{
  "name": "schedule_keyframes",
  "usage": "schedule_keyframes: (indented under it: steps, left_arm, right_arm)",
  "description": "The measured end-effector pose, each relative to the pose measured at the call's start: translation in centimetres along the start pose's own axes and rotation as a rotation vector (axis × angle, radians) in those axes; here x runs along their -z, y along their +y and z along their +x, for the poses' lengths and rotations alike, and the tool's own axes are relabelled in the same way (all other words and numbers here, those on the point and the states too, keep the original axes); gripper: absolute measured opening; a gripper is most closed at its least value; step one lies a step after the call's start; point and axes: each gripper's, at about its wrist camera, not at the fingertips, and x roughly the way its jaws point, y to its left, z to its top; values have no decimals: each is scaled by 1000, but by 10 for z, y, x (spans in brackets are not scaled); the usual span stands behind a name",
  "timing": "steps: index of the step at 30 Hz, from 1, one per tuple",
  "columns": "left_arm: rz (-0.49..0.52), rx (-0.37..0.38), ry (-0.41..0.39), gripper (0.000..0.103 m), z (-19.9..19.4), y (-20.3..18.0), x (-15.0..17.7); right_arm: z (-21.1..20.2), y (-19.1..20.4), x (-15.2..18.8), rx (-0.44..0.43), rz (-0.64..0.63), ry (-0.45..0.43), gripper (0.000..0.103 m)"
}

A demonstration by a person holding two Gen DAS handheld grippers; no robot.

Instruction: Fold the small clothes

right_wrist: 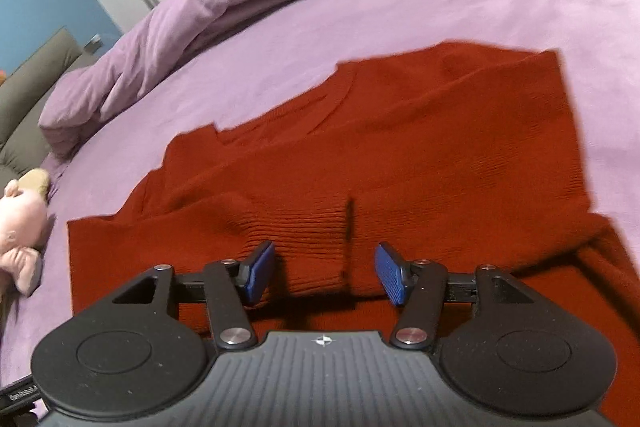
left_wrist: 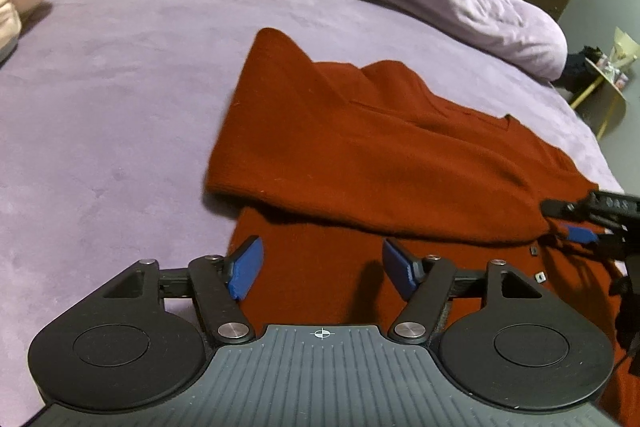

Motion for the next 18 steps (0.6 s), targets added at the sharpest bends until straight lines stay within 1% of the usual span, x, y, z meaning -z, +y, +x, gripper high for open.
schedule_keyframes:
  steps: [1,3,4,5,6,7,9,10,11,12,13,15,16,18]
  left_arm:
    - [12,-2,-2,73,0,-2,1]
    - [30,-8,-2,73,1,-6,0]
    - [31,-6,-5,73,1,-8,-2]
    - [30,-2,-7,73,2,-9,-3]
    - [27,2,-10,73,2,-10,-4]
    - [25,6,-16,73,2,-11,-6]
    - [27,2,-20,73,4,-14,-9]
    - [27,-2,-18,73,6,-15,-10]
    - [23,-4,-13,73,9,-16,-11]
    - [15,-4,-4,73,12,-18,-13]
    - [7,0,3,73,16,-20,-14]
    - [1,6,4,73,21,-24,-17]
    - [2,-1,4,73,23,-26,-19]
    - [1,-13,6,72,28,-29,-24]
  right_arm:
    - [3,0,0,-4,-2,-4,45]
    - [3,6,-2,-20,-34,-27,15]
    - [2,9,-4,-21,-56,-37,4]
    - [-1,13,-6,-37,-86,-51,5]
    - [-7,20,-8,-23,-140,-75,5]
    - [-17,30,-10,37,-233,-124,4]
    - [-40,40,-13,121,-342,-266,4]
    - [-48,43,-13,202,-399,-333,5]
    - [-50,42,-13,275,-438,-373,5]
    - [-49,38,-15,333,-457,-382,5]
    - [-46,32,-18,340,-450,-356,5]
    - [-40,13,-25,268,-374,-271,5]
    - [-38,7,-27,258,-349,-250,5]
    - [-35,2,-26,285,-370,-251,5]
